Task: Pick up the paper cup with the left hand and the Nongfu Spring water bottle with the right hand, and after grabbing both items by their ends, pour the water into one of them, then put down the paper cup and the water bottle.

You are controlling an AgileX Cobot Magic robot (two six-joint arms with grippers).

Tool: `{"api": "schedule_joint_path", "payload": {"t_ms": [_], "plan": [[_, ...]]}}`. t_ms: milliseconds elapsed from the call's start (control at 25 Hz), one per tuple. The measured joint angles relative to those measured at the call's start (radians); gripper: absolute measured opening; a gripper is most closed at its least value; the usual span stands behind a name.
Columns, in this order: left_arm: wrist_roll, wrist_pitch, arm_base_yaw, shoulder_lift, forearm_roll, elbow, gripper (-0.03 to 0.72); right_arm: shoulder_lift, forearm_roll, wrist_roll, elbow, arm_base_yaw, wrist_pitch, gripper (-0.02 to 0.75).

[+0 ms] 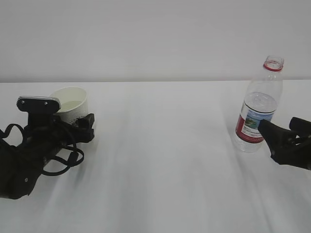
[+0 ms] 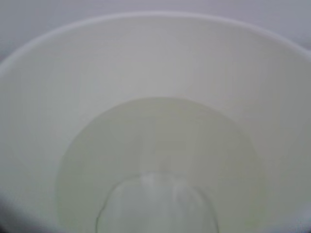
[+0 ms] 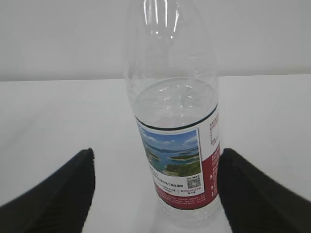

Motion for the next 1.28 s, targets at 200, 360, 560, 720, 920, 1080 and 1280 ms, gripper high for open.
{"api": "schedule_joint_path", "payload": {"t_ms": [200,360,560,720,920,1080,1280], "plan": [[0.000,0.000,0.000,0.000,0.000,0.000,0.678,0.000,0.000,0.001,0.000,0.000,0.000,0.589],[0.000,0.000,0.000,0.000,0.002,0.000,0.678,0.000,0.000,0.001,0.000,0.000,0.000,0.589],[0.000,0.000,0.000,0.000,0.009,0.000,0.677,0.000,0.000,0.001,0.000,0.000,0.000,0.589],[0.000,0.000,0.000,0.000,0.010,0.004,0.677,0.000,0.000,0.003,0.000,0.000,0.000,0.589],[0.000,-0.002,0.000,0.000,0.010,0.034,0.677,0.000,0.000,0.003,0.000,0.000,0.000,0.589],[0.000,-0.002,0.000,0.000,0.028,0.054,0.677,0.000,0.000,0.003,0.000,0.000,0.000,0.589],[-0.017,-0.005,-0.004,-0.009,0.053,0.070,0.677,0.000,0.000,0.003,0.000,0.000,0.000,0.589]]}}
